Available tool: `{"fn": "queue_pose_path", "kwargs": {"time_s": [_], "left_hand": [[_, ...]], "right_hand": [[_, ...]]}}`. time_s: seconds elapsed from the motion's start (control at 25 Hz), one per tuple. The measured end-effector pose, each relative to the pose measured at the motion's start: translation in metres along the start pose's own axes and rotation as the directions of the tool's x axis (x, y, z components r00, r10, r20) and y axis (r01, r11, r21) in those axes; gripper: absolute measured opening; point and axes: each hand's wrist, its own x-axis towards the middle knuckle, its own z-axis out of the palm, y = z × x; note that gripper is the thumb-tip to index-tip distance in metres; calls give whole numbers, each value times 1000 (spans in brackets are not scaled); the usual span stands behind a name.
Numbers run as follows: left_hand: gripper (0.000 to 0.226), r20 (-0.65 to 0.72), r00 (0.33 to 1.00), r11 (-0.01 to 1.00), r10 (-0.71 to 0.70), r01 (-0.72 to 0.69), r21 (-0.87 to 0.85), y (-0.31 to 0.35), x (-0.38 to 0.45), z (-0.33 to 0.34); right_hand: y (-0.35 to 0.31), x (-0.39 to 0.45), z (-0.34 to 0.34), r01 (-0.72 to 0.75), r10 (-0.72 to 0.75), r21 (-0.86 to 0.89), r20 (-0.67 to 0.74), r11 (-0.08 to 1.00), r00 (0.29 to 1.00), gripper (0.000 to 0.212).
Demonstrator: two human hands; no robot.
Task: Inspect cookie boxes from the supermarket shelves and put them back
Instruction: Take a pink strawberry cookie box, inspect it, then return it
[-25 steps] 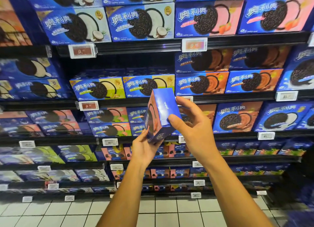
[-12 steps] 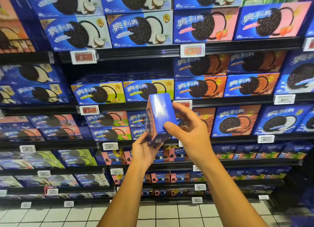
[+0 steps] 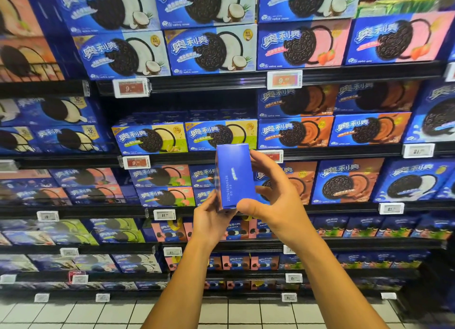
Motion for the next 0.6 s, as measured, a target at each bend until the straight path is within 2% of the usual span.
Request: {"fn": "queue_pose_path", "kwargs": {"time_s": [0.16,0.36,0.4,0.44,0.52,0.6], "left_hand": [[25,5,998,997,60,-61,53,3,6,-7],[25,-14,996,986,91,-88,144,7,4,-6],[22,-16,997,989,78,-76,126,8,2,-5],[28,-17,998,994,60,-58,98,11,-1,-2],[45,-45,999,992,20,-14,127,19,-4,1],[40,-80,997,969,13,7,248,33,-7,9]], "right_hand": [[-4,-3,5,38,-37,-13,64,999,997,87],[-5,-3,7,41,-41,-5,77,999,996,85],[-5,-3,6,44,-43,-11,77,999,996,87],[-4,-2,5,49,-48,-13,72,999,996,88],[-2,0,-1,43,-43,31,13,999,999,90],[-1,3,-14,7,5,132,-95,991,996,88]]}}
